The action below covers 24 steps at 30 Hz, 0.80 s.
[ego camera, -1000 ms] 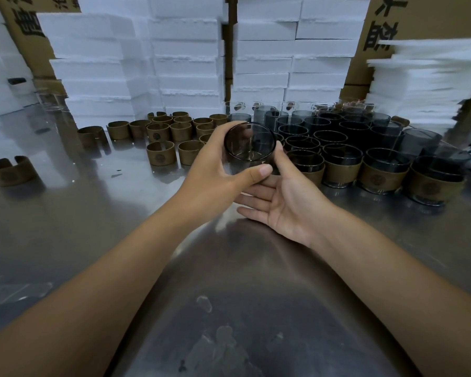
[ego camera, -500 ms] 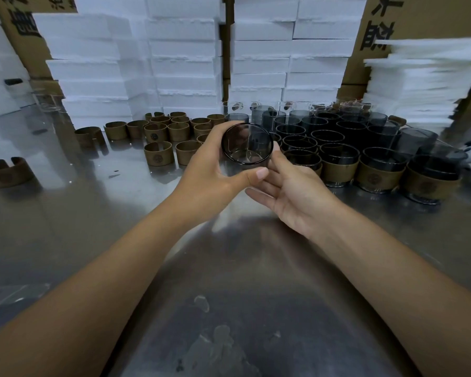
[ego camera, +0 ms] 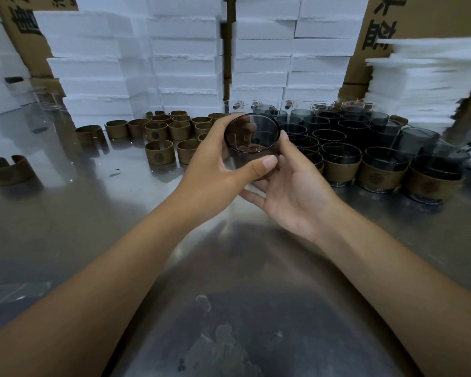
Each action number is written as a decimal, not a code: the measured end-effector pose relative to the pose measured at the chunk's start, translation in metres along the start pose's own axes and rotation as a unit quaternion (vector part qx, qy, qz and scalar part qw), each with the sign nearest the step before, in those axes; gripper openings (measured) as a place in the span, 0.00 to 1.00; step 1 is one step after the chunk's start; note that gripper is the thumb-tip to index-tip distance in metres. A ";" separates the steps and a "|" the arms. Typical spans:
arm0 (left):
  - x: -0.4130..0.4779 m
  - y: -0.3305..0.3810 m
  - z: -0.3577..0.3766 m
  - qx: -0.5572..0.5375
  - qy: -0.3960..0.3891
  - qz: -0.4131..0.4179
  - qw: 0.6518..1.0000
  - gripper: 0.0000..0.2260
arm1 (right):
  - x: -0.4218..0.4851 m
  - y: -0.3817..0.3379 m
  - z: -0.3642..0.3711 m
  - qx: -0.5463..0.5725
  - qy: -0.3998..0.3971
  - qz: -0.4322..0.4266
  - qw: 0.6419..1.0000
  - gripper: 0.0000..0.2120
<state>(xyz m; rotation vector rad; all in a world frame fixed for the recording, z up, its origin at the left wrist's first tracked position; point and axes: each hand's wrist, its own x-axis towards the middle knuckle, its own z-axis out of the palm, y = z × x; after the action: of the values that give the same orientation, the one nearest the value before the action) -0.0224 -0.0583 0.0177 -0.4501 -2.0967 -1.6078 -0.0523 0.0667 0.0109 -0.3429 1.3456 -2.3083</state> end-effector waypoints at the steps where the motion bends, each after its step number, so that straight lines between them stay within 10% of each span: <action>1: 0.000 0.000 0.000 -0.002 0.001 -0.002 1.000 0.24 | 0.000 0.000 0.000 0.001 -0.007 0.005 1.000 0.27; 15: 0.001 -0.005 -0.005 0.047 0.005 0.015 0.999 0.24 | 0.007 0.005 -0.011 -0.021 -0.016 0.091 0.996 0.33; 24: 0.002 -0.014 -0.007 0.091 -0.012 0.021 0.996 0.28 | 0.009 0.004 -0.017 -0.021 0.060 0.043 0.997 0.17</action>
<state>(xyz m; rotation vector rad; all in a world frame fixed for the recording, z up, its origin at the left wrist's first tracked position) -0.0302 -0.0685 0.0088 -0.4503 -2.2124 -1.3785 -0.0662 0.0735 -0.0006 -0.1598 1.4398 -2.2629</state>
